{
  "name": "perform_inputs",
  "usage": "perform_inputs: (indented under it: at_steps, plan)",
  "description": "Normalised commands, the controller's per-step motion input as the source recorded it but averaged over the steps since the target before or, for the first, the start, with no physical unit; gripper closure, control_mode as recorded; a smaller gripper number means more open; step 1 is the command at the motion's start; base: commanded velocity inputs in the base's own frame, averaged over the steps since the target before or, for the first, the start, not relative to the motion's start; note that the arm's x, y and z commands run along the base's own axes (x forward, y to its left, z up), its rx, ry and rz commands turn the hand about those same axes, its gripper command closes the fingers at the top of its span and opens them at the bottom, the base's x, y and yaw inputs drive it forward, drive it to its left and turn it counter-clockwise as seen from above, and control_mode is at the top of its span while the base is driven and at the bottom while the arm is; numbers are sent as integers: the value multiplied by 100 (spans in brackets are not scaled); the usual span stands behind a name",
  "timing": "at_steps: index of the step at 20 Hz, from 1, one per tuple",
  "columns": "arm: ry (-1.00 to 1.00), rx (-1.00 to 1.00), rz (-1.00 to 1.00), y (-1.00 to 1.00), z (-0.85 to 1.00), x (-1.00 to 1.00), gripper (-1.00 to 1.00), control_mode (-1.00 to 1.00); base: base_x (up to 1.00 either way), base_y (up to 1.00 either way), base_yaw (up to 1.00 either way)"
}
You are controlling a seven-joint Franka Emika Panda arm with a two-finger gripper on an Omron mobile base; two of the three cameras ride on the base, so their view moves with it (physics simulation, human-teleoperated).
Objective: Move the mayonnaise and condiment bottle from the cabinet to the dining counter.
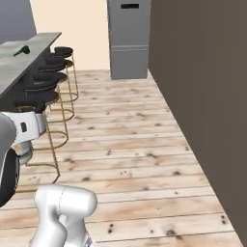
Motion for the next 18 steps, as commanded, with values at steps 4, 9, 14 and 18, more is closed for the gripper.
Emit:
perform_inputs:
  at_steps: [4, 9, 14, 18]
  plan:
    - [0, 0, 0, 0, 0, 0, 100, 100, 89, -29, 39]
    - [0, 0, 0, 0, 0, 0, 100, 100, 90, -28, 41]
    - [0, 0, 0, 0, 0, 0, 100, 100, 90, -24, 42]
    - [0, 0, 0, 0, 0, 0, 100, 100, 88, -27, 42]
